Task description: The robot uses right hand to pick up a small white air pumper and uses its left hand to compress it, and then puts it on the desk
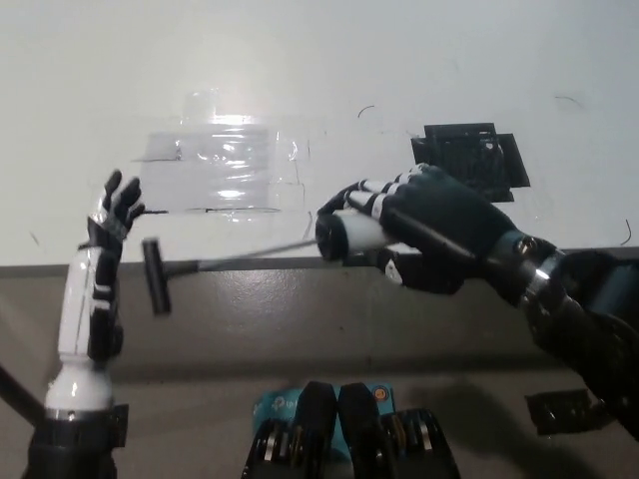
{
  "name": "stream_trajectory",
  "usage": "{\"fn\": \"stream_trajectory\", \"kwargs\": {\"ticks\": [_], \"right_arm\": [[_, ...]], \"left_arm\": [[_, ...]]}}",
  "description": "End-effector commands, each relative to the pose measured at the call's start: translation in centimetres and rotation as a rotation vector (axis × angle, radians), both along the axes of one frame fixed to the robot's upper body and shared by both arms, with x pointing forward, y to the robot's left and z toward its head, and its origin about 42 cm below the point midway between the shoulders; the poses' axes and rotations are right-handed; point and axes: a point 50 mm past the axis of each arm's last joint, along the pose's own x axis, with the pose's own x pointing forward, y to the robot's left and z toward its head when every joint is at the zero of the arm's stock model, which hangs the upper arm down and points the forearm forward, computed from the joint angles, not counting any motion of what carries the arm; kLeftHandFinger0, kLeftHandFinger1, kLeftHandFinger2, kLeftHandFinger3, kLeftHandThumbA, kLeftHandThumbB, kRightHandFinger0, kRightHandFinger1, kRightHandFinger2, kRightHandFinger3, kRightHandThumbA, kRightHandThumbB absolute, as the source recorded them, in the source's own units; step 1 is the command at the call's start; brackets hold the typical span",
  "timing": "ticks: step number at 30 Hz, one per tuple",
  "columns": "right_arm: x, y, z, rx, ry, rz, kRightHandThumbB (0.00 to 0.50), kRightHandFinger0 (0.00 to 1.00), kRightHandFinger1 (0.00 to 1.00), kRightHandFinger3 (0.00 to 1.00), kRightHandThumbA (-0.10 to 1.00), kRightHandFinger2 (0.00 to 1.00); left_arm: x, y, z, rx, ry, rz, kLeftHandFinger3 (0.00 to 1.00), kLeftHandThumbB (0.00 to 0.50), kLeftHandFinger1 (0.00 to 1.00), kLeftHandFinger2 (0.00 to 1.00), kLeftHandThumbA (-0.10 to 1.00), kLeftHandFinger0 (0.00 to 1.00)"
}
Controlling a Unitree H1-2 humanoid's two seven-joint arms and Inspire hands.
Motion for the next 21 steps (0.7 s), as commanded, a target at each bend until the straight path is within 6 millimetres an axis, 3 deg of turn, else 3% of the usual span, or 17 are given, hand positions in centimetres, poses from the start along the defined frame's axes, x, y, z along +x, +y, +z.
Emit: {"fn": "stream_trajectory", "kwargs": {"ticks": [1, 8, 11, 16, 21], "right_arm": [[-1.1, -0.4, 3.7, -0.129, -0.013, -0.031, 0.194, 0.0, 0.44, 0.81, -0.1, 0.79], [-1.1, -0.3, 3.3, -0.12, -0.014, -0.033, 0.207, 0.0, 0.44, 0.8, -0.1, 0.78], [-1.0, -0.2, 3.2, -0.128, -0.004, -0.04, 0.186, 0.0, 0.44, 0.79, -0.1, 0.78], [-0.9, 0.0, 3.4, -0.135, 0.003, -0.056, 0.185, 0.0, 0.44, 0.79, -0.1, 0.79], [-0.8, -0.5, 3.4, -0.115, -0.013, -0.053, 0.189, 0.0, 0.43, 0.78, -0.1, 0.77]], "left_arm": [[0.9, -0.7, 4.0, -0.011, -0.085, -0.007, 1.0, 0.184, 1.0, 1.0, 1.0, 1.0], [1.0, -2.4, 4.9, -0.04, -0.101, -0.044, 1.0, 0.241, 1.0, 1.0, 1.0, 1.0], [0.1, -3.3, 5.2, -0.07, -0.131, -0.08, 1.0, 0.23, 1.0, 1.0, 1.0, 1.0], [-1.4, -3.6, 5.3, -0.127, -0.145, -0.122, 1.0, 0.286, 1.0, 1.0, 1.0, 1.0], [-2.7, -3.6, 5.2, -0.168, -0.15, -0.138, 1.0, 0.301, 1.0, 1.0, 1.0, 1.0]]}}
